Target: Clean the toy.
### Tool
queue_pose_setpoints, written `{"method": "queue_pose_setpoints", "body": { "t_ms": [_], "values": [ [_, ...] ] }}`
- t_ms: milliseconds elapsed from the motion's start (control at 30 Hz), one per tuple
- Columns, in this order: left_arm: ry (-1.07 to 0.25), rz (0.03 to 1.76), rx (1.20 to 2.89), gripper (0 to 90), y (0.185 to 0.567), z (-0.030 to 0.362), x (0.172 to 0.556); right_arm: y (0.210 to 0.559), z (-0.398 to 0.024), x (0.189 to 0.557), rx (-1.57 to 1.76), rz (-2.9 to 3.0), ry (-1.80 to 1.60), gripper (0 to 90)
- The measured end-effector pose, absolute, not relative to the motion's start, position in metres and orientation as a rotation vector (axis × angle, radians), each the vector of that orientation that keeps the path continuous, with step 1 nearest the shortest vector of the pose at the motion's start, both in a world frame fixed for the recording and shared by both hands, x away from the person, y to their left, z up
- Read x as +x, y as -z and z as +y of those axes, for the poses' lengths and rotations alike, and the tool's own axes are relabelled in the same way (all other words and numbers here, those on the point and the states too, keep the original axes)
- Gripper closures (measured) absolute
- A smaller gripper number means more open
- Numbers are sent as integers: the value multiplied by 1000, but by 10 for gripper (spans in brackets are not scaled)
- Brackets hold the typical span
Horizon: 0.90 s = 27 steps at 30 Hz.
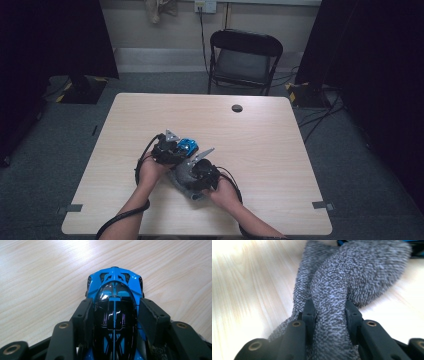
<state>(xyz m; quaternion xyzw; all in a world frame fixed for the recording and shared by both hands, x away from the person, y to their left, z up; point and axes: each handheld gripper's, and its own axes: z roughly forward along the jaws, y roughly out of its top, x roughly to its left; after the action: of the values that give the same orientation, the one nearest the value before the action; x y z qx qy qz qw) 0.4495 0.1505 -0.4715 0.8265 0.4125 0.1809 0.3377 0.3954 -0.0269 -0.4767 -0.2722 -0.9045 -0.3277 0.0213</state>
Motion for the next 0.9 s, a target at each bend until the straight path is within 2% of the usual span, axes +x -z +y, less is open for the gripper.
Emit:
{"method": "queue_pose_setpoints", "body": {
  "t_ms": [400,900],
  "values": [
    [-469,1074,2145,468,472,151,449,448,-74,416,-1036,-2832,1055,687],
    [-472,1074,2150,468,472,151,448,457,-88,454,-1286,-2829,1049,686]
  ]
}}
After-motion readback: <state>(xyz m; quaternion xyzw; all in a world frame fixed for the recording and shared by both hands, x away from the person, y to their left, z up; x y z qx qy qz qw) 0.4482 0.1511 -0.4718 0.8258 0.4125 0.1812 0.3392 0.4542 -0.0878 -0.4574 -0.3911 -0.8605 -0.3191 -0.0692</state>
